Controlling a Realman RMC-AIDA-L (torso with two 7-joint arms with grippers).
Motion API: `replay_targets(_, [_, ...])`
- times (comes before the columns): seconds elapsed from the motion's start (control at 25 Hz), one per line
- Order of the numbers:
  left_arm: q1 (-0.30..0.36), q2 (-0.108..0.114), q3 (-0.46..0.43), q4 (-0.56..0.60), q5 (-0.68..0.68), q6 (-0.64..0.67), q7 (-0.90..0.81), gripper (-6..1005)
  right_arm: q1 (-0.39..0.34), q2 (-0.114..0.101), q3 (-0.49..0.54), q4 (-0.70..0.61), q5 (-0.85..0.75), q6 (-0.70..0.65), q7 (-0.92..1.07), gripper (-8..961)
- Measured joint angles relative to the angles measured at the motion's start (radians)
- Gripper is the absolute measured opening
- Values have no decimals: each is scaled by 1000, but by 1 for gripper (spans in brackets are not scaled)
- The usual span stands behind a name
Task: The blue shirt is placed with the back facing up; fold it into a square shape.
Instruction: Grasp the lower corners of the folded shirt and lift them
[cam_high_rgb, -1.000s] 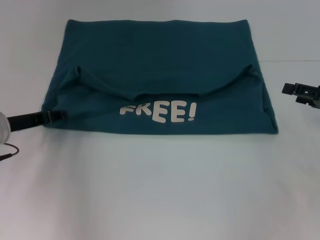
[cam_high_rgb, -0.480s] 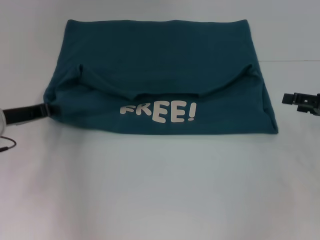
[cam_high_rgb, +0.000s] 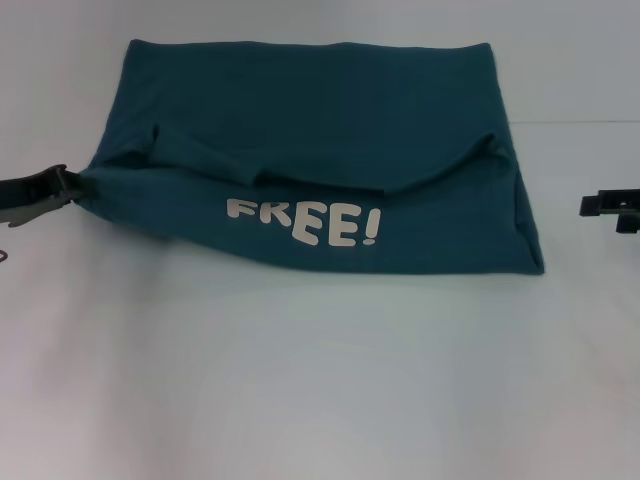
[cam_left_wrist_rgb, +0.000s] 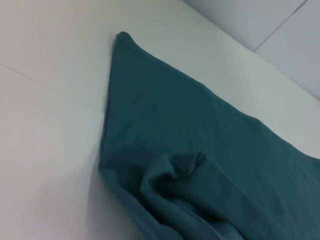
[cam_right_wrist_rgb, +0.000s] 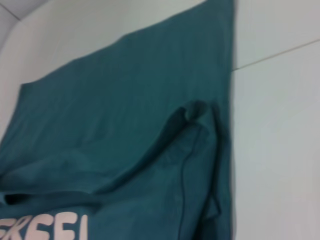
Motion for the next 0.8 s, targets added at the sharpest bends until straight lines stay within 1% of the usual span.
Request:
replay_targets(0.12, [-10, 2, 0, -18, 0, -10, -5, 36, 39, 9, -1, 23, -67, 22, 39, 786])
replay_targets(0.2, [-21, 5, 1, -37, 0, -10, -5, 35, 59, 16, -1, 39, -81, 27, 40, 786])
replay_targets(0.28, [-27, 6, 4, -47, 0, -5, -5, 35, 81, 28, -1, 53, -82, 32, 29, 786])
replay_targets(0.44, [-29, 1, 8, -49, -1, -4, -5, 35, 111, 57, -18, 64, -90, 63, 19, 786])
replay_targets(0.48, [-29, 0, 8, -49, -2, -4, -4, 35, 116, 61, -25, 71, -91, 73, 19, 785])
replay_targets(0.64, [-30, -2, 8, -49, -7, -3, -3, 35, 131, 68, -39, 109, -92, 105, 19, 785])
replay_targets(0.8, [-33, -4, 9, -50, -7, -3, -3, 34, 139, 73, -62, 133, -93, 137, 22, 749])
